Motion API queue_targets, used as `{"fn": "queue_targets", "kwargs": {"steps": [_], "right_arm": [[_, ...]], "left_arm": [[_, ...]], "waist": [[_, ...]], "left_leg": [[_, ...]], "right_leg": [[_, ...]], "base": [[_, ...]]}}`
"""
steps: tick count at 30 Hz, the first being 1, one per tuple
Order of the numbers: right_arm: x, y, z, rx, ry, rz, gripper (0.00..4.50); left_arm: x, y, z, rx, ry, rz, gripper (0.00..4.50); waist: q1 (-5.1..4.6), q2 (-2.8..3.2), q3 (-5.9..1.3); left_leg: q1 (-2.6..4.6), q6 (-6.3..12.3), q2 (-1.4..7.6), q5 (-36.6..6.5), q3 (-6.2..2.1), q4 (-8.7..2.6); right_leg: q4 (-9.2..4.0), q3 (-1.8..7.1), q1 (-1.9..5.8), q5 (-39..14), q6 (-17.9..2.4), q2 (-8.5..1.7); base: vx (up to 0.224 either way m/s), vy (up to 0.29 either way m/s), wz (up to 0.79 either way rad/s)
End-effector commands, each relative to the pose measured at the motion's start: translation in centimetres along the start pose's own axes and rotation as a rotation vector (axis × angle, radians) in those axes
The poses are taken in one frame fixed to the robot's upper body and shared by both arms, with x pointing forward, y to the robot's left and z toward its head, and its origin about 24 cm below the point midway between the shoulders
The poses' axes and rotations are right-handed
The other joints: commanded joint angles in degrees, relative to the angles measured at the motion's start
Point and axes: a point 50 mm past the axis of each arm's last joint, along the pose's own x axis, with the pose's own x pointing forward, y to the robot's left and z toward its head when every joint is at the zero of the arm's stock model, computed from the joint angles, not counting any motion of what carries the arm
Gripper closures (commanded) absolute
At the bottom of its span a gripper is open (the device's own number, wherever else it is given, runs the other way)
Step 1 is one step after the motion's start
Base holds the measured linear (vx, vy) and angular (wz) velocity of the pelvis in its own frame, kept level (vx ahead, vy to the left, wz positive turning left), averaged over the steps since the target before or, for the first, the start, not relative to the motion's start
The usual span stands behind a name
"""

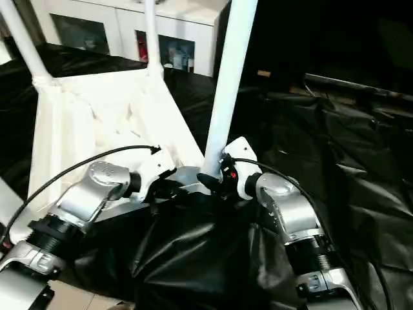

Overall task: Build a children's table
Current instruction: Rotate leg to tighten

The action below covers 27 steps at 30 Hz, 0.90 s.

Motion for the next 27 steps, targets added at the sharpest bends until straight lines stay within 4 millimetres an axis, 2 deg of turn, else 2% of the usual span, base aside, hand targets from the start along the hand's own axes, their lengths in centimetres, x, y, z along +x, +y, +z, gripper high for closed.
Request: {"fn": "queue_targets", "kwargs": {"steps": [1,4,5,7,8,11,19,20,23,24,27], "right_arm": [[-0.1,-0.2,0.3,-0.011,-0.006,-0.002,0.21],[-0.1,-0.1,0.2,-0.014,-0.003,0.009,0.21],[-0.1,-0.1,0.2,-0.015,-0.001,0.013,0.21],[-0.2,0.1,0.1,-0.018,0.002,0.026,0.21],[-0.2,0.1,0.1,-0.018,0.003,0.029,0.21],[-0.4,0.2,0.0,-0.025,0.006,0.049,0.21],[-0.5,0.5,0.0,-0.039,0.01,0.083,0.21],[-0.4,0.6,0.0,-0.039,0.011,0.097,0.5],[-0.2,0.9,0.0,-0.039,0.012,0.115,0.57],[-0.1,1.0,0.1,-0.036,0.012,0.125,0.63],[0.1,1.0,0.1,-0.035,0.01,0.127,1.01]], "left_arm": [[0.1,-0.4,-0.2,0.006,0.02,-0.025,3.88],[-0.1,-0.3,-0.3,-0.002,0.016,-0.015,3.88],[-0.1,-0.2,-0.3,-0.004,0.012,-0.01,4.05],[-0.2,0.0,-0.2,-0.011,-0.013,0.009,4.05],[-0.2,0.1,-0.1,-0.012,-0.018,0.013,4.27],[-0.2,0.1,-0.1,-0.01,-0.041,0.008,4.47],[0.0,-0.5,-0.2,-0.022,-0.064,-0.034,4.47],[0.0,-0.5,-0.2,-0.022,-0.066,-0.038,4.5],[0.0,-0.7,-0.2,-0.022,-0.068,-0.045,4.5],[0.0,-0.7,-0.3,-0.022,-0.069,-0.046,4.5],[0.0,-0.7,-0.3,-0.022,-0.07,-0.041,4.5]], "waist": [[0.11,0.43,-4.04],[0.06,0.26,-4.05],[0.05,0.32,-4.06],[0.04,0.36,-4.1],[0.03,0.38,-4.1],[0.1,0.4,-4.16],[0.0,0.49,-4.06],[0.02,0.34,-4.1],[0.03,0.36,-4.07],[0.03,0.08,-4.1],[0.04,0.09,-4.07]], "left_leg": [[0.51,0.35,1.14,-12.9,0.02,-4.21],[0.48,0.36,1.1,-12.6,0.05,-4.16],[0.45,0.4,1.09,-12.5,0.03,-4.16],[0.44,0.47,1.12,-12.2,0.02,-4.14],[0.42,0.52,1.09,-12.1,0.03,-4.13],[0.39,0.8,1.09,-11.6,0.07,-4.08],[0.45,0.51,1.1,-13.0,0.02,-4.15],[0.45,0.51,1.12,-12.9,0.03,-4.14],[0.45,0.64,1.18,-12.6,0.01,-4.15],[0.41,0.72,1.14,-12.4,0.06,-4.11],[0.41,0.82,1.14,-12.2,0.07,-4.11]], "right_leg": [[-3.89,2.66,3.25,-17.0,-10.0,-2.83],[-3.94,2.65,3.19,-17.1,-9.8,-2.78],[-3.89,2.64,3.23,-17.0,-9.8,-2.78],[-3.83,2.64,3.24,-16.3,-10.0,-2.75],[-3.8,2.63,3.26,-16.1,-10.0,-2.72],[-3.71,2.65,3.28,-14.9,-10.4,-2.72],[-3.91,2.63,3.24,-16.5,-10.2,-2.72],[-3.92,2.64,3.26,-16.6,-10.1,-2.76],[-3.87,2.65,3.21,-16.4,-10.2,-2.77],[-3.87,2.65,3.26,-16.4,-10.2,-2.75],[-3.83,2.65,3.21,-16.7,-10.0,-2.77]], "base": [[0.0,0.0,0.0],[0.0,0.0,0.0],[0.0,0.0,0.0],[0.0,0.0,0.0],[0.0,0.0,0.0],[0.0,0.0,0.0],[0.0,0.0,0.0],[0.0,0.0,0.0],[0.0,0.0,0.0],[0.0,0.0,0.0],[0.0,0.0,0.0]]}}
